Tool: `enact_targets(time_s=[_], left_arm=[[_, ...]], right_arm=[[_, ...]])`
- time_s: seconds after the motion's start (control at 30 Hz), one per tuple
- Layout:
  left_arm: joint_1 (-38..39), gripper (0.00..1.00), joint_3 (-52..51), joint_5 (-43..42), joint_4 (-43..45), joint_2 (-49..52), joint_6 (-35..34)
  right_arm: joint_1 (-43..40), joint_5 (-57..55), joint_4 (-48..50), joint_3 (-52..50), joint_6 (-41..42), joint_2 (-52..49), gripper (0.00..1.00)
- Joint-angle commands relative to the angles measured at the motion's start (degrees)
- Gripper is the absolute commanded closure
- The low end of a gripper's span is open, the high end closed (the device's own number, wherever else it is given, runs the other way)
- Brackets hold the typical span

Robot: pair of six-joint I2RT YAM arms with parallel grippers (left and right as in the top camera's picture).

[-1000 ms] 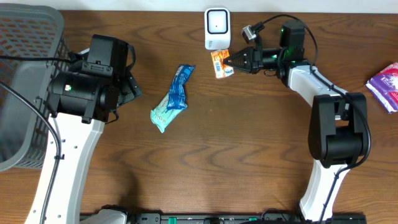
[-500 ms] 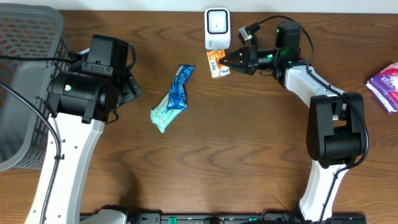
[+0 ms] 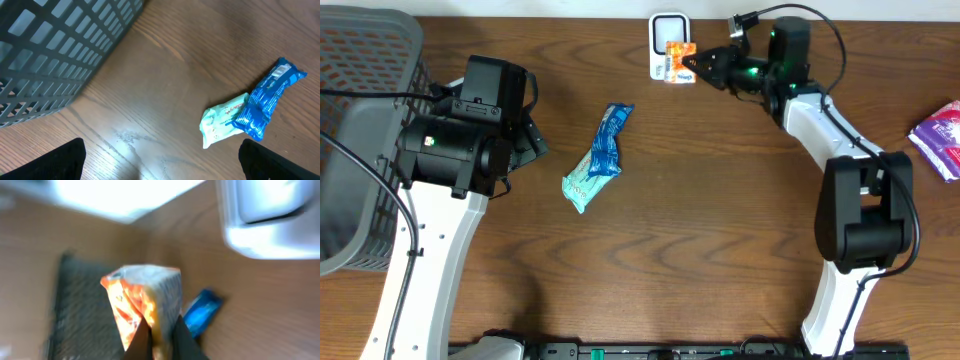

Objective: Scan the item barcode
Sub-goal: 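Carry the Kleenex pack to the far right and release it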

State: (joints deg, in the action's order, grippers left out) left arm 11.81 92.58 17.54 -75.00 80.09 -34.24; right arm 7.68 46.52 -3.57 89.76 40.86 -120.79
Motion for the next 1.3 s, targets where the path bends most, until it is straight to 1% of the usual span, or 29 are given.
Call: enact_targets(time_s=[0.0, 0.07, 0.1, 0.2, 0.27, 0.37, 0.4, 0.47, 0.5, 0.6, 0.73, 0.83, 0.97, 1.07, 1.17, 1.27], left_arm=[[-0.2, 0.02, 0.4, 1.2, -0.2, 0.2, 0.6], [-0.2, 0.02, 0.4, 1.2, -0.2, 0.2, 0.6], [-0.2, 0.02, 0.4, 1.2, -0.2, 0.2, 0.6], [-0.2, 0.02, 0.4, 1.2, -0.2, 0.2, 0.6], [-0.2, 0.02, 0.4, 1.2, -0.2, 0.2, 0.6], [-0.2, 0.02, 0.4, 1.2, -0.2, 0.2, 0.6], [-0.2, 0.02, 0.4, 1.2, -0.2, 0.2, 0.6], [-0.2, 0.02, 0.4, 1.2, -0.2, 0.2, 0.6], [-0.2, 0.02, 0.4, 1.2, -0.2, 0.2, 0.6], [-0.2, 0.02, 0.4, 1.2, -0.2, 0.2, 0.6], [-0.2, 0.02, 0.4, 1.2, -0.2, 0.2, 0.6], [-0.2, 0.02, 0.4, 1.2, -0.2, 0.2, 0.6], [-0.2, 0.02, 0.4, 1.2, -0.2, 0.2, 0.6], [-0.2, 0.02, 0.4, 1.2, -0.2, 0.2, 0.6], [-0.2, 0.02, 0.4, 1.2, -0.2, 0.2, 0.6], [-0.2, 0.02, 0.4, 1.2, -0.2, 0.2, 0.6]], right_arm=[[3.5, -27.7, -8.8, 6.5, -14.6, 3.1, 0.99], [6.2, -39.9, -14.5, 10.5, -19.9, 3.1, 0.99], [7.4, -44.7, -15.4, 11.5, -21.8, 3.1, 0.99], [12.6, -63.8, -14.1, 13.7, -32.2, 3.1, 0.99], [15.9, -73.2, -10.6, 13.6, -41.4, 2.7, 0.99], [19.9, -79.7, -3.1, 13.6, -58.4, 0.5, 0.99], [20.6, -80.7, -0.6, 13.6, -62.6, -0.6, 0.99], [21.3, -82.5, 4.2, 13.6, -68.0, -3.0, 0.99], [21.3, -83.4, 6.0, 13.6, -69.1, -4.1, 0.99], [21.3, -84.1, 7.7, 13.6, -68.2, -7.1, 0.99], [20.4, -83.2, 9.1, 13.7, -59.6, -9.4, 0.99], [19.7, -77.8, 9.1, 13.7, -54.9, -9.4, 0.99], [19.3, -76.0, 9.0, 14.4, -52.8, -9.4, 0.99], [18.6, -78.4, 8.5, 14.8, -51.4, -9.4, 0.99], [16.6, -85.5, 4.1, 16.7, -47.0, -9.0, 0.99], [13.0, -86.5, -4.6, 19.0, -42.8, -8.0, 0.99]])
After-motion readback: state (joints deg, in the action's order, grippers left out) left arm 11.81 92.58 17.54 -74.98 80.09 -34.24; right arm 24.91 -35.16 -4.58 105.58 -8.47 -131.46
